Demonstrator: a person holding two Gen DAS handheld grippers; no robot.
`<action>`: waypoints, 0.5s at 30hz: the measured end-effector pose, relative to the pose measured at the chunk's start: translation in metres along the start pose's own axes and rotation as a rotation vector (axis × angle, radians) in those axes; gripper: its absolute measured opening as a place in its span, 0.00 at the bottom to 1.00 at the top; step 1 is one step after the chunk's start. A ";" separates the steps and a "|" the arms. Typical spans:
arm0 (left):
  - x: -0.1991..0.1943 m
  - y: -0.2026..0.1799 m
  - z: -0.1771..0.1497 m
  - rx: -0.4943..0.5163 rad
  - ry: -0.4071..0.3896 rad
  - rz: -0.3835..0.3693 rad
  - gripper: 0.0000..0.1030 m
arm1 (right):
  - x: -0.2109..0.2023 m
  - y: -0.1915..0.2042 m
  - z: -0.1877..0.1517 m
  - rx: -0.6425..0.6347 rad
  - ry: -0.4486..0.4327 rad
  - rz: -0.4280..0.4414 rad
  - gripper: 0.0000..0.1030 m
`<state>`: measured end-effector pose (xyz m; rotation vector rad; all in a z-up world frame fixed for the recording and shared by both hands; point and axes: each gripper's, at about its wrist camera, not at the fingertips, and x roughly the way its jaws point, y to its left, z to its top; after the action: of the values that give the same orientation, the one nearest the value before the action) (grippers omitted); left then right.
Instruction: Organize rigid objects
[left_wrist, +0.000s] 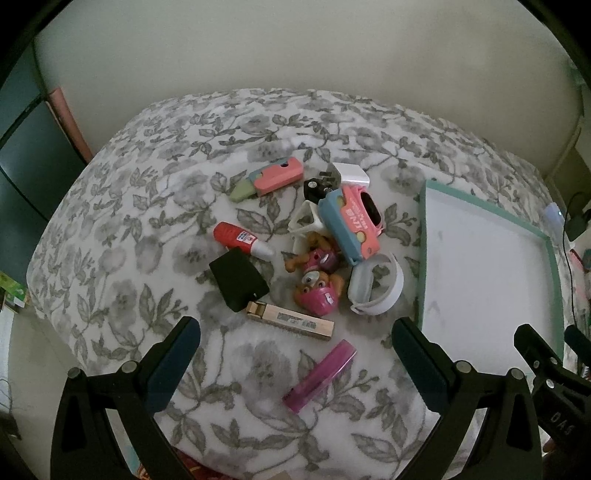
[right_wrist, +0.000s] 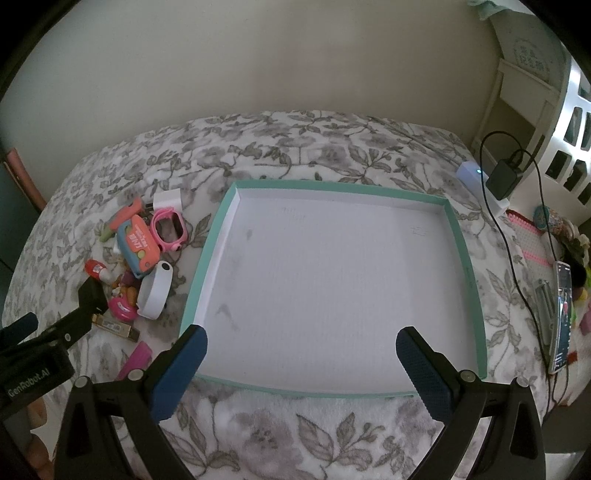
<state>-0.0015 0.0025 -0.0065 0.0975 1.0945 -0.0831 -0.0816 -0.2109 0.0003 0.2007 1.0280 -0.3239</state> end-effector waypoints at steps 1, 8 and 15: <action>0.000 0.000 0.000 0.001 0.001 0.001 1.00 | 0.000 0.000 0.000 0.000 0.000 0.000 1.00; 0.002 0.000 0.001 0.004 0.010 0.008 1.00 | 0.000 0.000 0.000 -0.001 0.001 -0.001 1.00; 0.002 -0.001 -0.001 0.008 0.014 0.014 1.00 | 0.001 0.000 -0.001 -0.002 0.002 -0.002 1.00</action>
<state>-0.0011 0.0018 -0.0089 0.1129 1.1070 -0.0741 -0.0820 -0.2105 -0.0010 0.1987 1.0300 -0.3245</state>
